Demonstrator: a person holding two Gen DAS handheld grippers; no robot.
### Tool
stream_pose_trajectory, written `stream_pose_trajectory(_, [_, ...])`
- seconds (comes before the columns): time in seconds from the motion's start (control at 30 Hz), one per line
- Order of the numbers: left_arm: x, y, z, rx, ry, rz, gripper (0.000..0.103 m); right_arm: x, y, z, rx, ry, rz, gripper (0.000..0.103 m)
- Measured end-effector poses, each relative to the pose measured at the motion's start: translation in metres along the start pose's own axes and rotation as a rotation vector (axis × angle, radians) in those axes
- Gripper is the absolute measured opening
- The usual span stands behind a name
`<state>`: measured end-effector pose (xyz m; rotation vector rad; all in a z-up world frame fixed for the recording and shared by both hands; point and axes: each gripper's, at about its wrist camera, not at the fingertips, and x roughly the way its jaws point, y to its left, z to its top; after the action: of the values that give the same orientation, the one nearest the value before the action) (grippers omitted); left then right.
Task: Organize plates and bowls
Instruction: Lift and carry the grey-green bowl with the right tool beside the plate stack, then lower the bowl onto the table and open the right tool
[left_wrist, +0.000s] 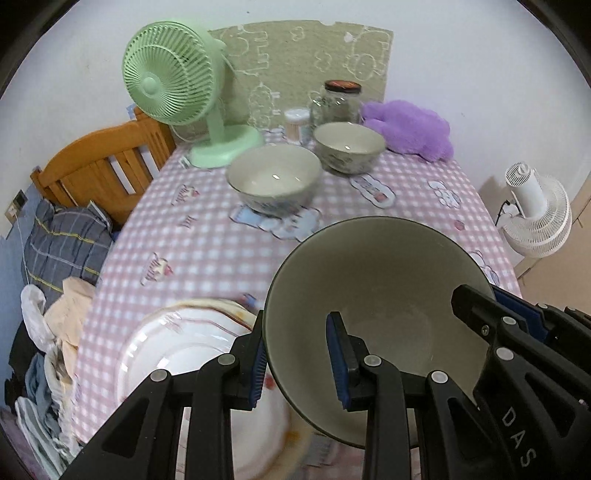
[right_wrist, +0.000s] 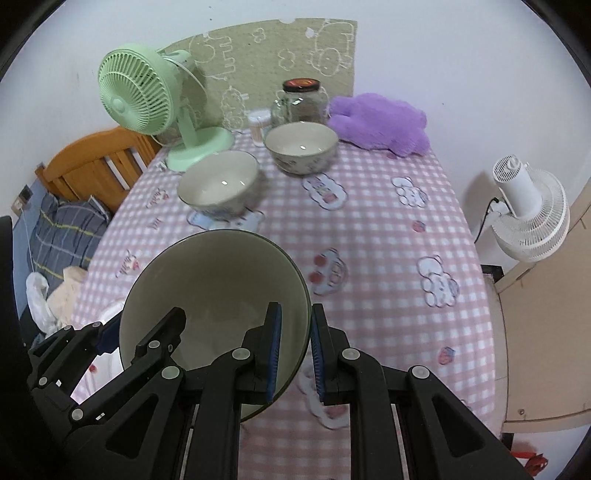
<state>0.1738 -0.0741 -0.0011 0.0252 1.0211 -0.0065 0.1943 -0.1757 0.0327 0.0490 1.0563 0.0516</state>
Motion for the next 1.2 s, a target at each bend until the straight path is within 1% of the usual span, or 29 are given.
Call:
stream_pose_trajectory(0.17, [0.010, -0.025, -0.020, -0.006, 0.031, -0.011, 0.029, 0.006, -0.027, -0.020, 0.014, 0.033, -0.006, 0.019])
stream_pose_trajectory(0.37, [0.024, -0.042, -0.043, -0.024, 0.066, -0.018, 0.029, 0.019, -0.048, -0.041, 0.009, 0.078, -0.002, 0.018])
stream_pose_trajectory(0.47, [0.031, -0.047, -0.051, -0.025, 0.082, -0.011, 0.029, 0.026, -0.054, -0.050, 0.004, 0.096, 0.003, 0.018])
stream_pose_trajectory(0.63, [0.039, -0.051, -0.063, -0.014, 0.100, 0.025, 0.029, 0.042, -0.058, -0.062, 0.011, 0.141, 0.025, 0.018])
stream_pose_trajectory(0.67, [0.037, -0.052, -0.065, -0.014, 0.090, 0.029, 0.029, 0.043, -0.058, -0.064, 0.017, 0.146, 0.027, 0.019])
stream_pose_trajectory(0.73, [0.037, -0.053, -0.067, -0.015, 0.098, 0.034, 0.029, 0.042, -0.057, -0.066, 0.004, 0.133, 0.019, 0.019])
stream_pose_trajectory(0.83, [0.037, -0.051, -0.069, -0.032, 0.111, 0.025, 0.029, 0.042, -0.058, -0.068, 0.010, 0.141, 0.024, 0.018])
stream_pose_trajectory(0.93, [0.038, -0.052, -0.070, -0.024, 0.112, 0.025, 0.029, 0.041, -0.058, -0.069, 0.010, 0.144, 0.021, 0.019])
stream_pose_trajectory(0.97, [0.039, -0.053, -0.069, -0.022, 0.115, 0.026, 0.031, 0.042, -0.057, -0.069, 0.008, 0.142, 0.019, 0.019])
stream_pose_trajectory(1.0, [0.039, -0.054, -0.068, -0.023, 0.119, 0.023, 0.036, 0.042, -0.057, -0.069, 0.008, 0.141, 0.017, 0.019])
stream_pose_trajectory(1.03, [0.040, -0.054, -0.067, -0.026, 0.127, 0.019, 0.037, 0.042, -0.057, -0.068, 0.010, 0.140, 0.021, 0.021])
stream_pose_trajectory(1.07, [0.039, -0.054, -0.067, -0.027, 0.131, 0.018, 0.037, 0.043, -0.058, -0.068, 0.013, 0.140, 0.029, 0.021])
stream_pose_trajectory(1.13, [0.040, -0.054, -0.067, -0.034, 0.136, 0.013, 0.042, 0.044, -0.060, -0.067, 0.012, 0.141, 0.035, 0.022])
stream_pose_trajectory(1.2, [0.041, -0.052, -0.067, -0.050, 0.151, 0.016, 0.067, 0.044, -0.060, -0.066, 0.008, 0.146, 0.042, 0.023])
